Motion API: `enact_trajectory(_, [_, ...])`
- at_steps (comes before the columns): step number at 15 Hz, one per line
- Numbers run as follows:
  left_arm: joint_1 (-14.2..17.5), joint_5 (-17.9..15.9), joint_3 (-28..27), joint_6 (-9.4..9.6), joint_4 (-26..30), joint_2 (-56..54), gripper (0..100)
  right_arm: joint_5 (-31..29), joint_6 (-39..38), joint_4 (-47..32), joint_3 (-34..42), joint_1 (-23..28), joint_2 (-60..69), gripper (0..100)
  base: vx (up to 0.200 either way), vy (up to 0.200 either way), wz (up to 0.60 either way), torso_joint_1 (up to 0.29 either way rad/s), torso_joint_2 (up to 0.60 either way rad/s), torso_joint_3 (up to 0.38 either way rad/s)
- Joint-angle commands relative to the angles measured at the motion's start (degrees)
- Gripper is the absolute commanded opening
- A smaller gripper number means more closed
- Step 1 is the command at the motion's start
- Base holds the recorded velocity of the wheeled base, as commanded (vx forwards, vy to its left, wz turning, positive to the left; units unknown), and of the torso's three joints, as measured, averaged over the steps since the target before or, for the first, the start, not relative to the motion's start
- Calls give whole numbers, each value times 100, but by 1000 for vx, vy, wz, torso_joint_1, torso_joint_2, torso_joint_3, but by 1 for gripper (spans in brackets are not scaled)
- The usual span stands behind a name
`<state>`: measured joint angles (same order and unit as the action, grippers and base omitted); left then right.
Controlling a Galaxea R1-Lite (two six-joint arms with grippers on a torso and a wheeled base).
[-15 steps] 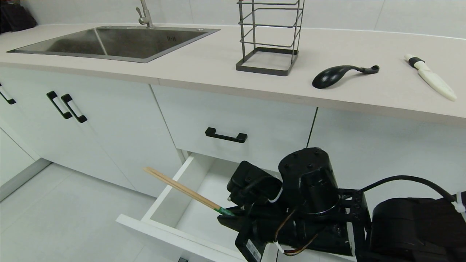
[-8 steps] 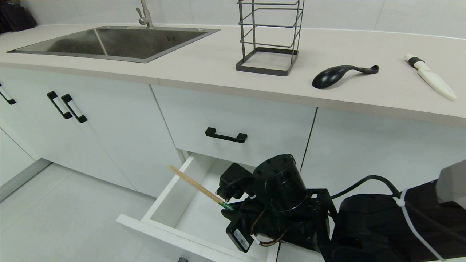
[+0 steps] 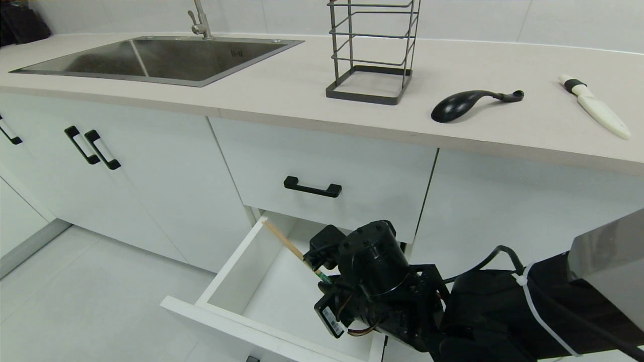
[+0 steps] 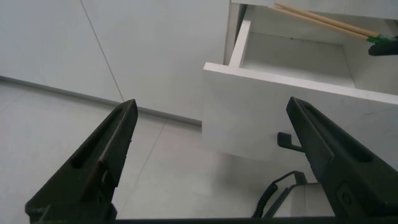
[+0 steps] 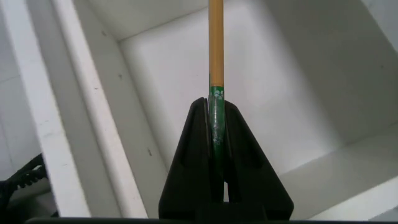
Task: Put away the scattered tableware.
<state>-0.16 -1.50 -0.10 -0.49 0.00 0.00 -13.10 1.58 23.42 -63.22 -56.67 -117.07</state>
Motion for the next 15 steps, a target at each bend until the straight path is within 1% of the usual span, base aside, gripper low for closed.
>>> enact_trajectory(1, [-2,1,1,-4,0,0,100,-43,-9,-4,-59,-2,-115,0,0,0,0,0,0,0])
enact_trajectory(11, [-2,1,1,-4,0,0,100,-148,0,-57,-208,86,-396,0,0,0,0,0,0,0])
enact_trajectory(15, [-2,1,1,-4,0,0,100,-192,0,-65,-507,86,-624,0,0,0,0,0,0,0])
